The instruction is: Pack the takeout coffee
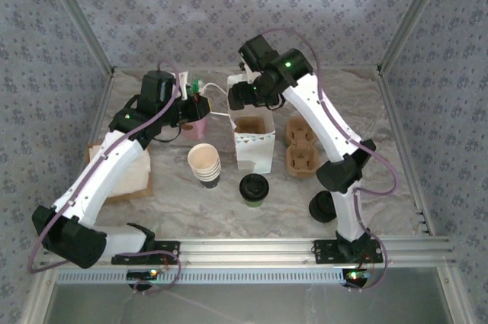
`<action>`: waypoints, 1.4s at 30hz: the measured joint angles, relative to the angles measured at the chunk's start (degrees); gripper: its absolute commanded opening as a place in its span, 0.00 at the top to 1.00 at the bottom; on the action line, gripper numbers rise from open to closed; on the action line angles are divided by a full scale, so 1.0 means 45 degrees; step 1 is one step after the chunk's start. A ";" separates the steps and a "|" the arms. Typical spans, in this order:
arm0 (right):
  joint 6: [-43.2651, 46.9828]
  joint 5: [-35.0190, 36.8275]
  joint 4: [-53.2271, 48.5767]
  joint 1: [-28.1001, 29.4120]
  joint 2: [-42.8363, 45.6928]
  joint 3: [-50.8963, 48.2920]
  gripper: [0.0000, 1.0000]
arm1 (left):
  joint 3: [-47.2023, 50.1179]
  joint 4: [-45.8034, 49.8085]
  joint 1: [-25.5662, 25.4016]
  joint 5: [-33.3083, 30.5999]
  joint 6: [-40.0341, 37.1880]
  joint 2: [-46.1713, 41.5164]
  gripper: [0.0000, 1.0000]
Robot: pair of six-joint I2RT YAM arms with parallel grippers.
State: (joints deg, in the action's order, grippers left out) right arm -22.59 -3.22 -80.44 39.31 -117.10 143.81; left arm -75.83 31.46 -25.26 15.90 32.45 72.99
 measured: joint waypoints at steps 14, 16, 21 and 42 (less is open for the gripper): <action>0.0044 -0.0840 0.1705 0.0015 0.3682 -0.1831 0.18 | -0.0792 0.0209 0.0000 0.0058 0.0034 -0.0058 0.37; 0.0092 -0.0874 0.2040 0.0015 0.4444 -0.2531 0.17 | -0.0991 0.0199 0.0000 0.0287 -0.0005 -0.0092 0.26; 0.0277 -0.0874 0.2749 -0.0073 0.6052 -0.4240 0.13 | -0.1117 0.0189 -0.0049 0.0763 0.0015 -0.0573 0.07; 0.0947 -0.0772 0.6411 -0.1336 1.3430 -1.3114 0.00 | 0.1797 0.0777 -0.0491 0.0291 0.0063 -0.6067 0.00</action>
State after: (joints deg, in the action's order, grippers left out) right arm -18.33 -6.70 -51.59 33.30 -56.66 84.79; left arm -67.75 34.96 -27.46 17.21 32.73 45.69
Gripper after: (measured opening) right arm 0.996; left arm 0.994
